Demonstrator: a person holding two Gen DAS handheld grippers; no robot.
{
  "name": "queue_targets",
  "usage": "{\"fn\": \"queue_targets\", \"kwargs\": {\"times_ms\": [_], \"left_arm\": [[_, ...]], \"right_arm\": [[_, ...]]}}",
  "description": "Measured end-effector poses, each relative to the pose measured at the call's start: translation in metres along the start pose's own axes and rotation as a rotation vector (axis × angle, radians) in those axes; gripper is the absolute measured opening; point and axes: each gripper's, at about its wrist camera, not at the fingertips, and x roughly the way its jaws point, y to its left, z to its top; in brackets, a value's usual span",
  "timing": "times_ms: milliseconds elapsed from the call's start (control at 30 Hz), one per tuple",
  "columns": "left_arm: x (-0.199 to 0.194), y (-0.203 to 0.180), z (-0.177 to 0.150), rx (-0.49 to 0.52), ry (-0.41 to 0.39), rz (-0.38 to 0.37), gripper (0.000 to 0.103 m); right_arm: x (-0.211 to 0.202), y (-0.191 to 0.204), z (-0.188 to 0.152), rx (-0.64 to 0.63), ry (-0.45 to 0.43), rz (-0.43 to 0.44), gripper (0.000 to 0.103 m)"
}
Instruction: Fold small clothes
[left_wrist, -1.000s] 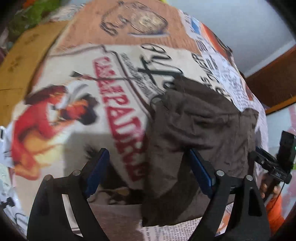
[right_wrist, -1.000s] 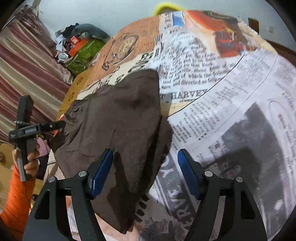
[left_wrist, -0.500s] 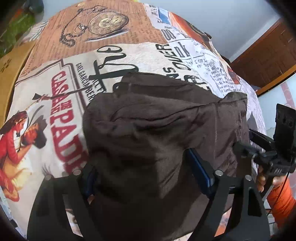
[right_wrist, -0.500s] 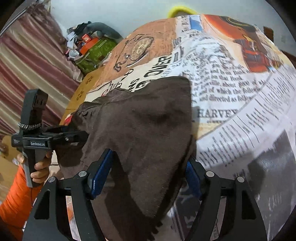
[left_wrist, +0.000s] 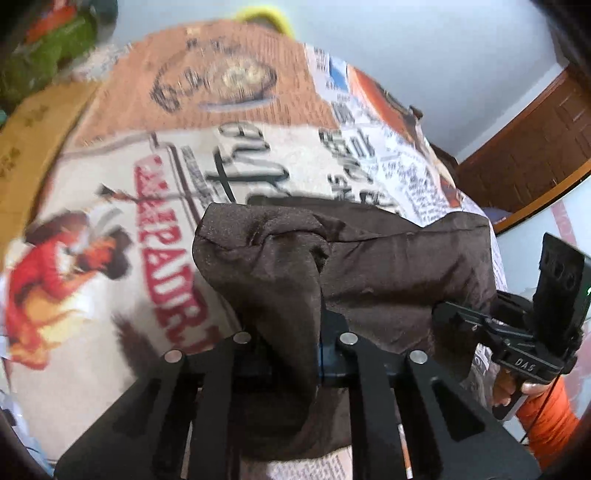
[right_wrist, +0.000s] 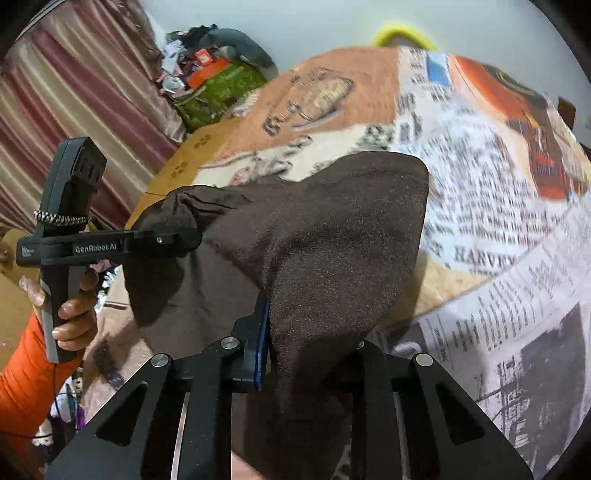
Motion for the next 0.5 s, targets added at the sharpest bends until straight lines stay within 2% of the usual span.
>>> {"fn": "queue_targets", "kwargs": {"times_ms": [133, 267, 500], "left_arm": [[-0.042, -0.001, 0.003, 0.038, -0.115, 0.064, 0.009], [-0.082, 0.013, 0.01, 0.028, -0.21, 0.115, 0.009], [-0.118, 0.054, 0.027, -0.015, -0.293, 0.214, 0.009]], "right_arm": [[-0.007, 0.024, 0.019, -0.046, -0.046, 0.012, 0.019], [-0.006, 0.049, 0.041, -0.078, -0.089, 0.035, 0.018], [0.017, 0.09, 0.074, -0.133, -0.13, 0.074, 0.018]]}}
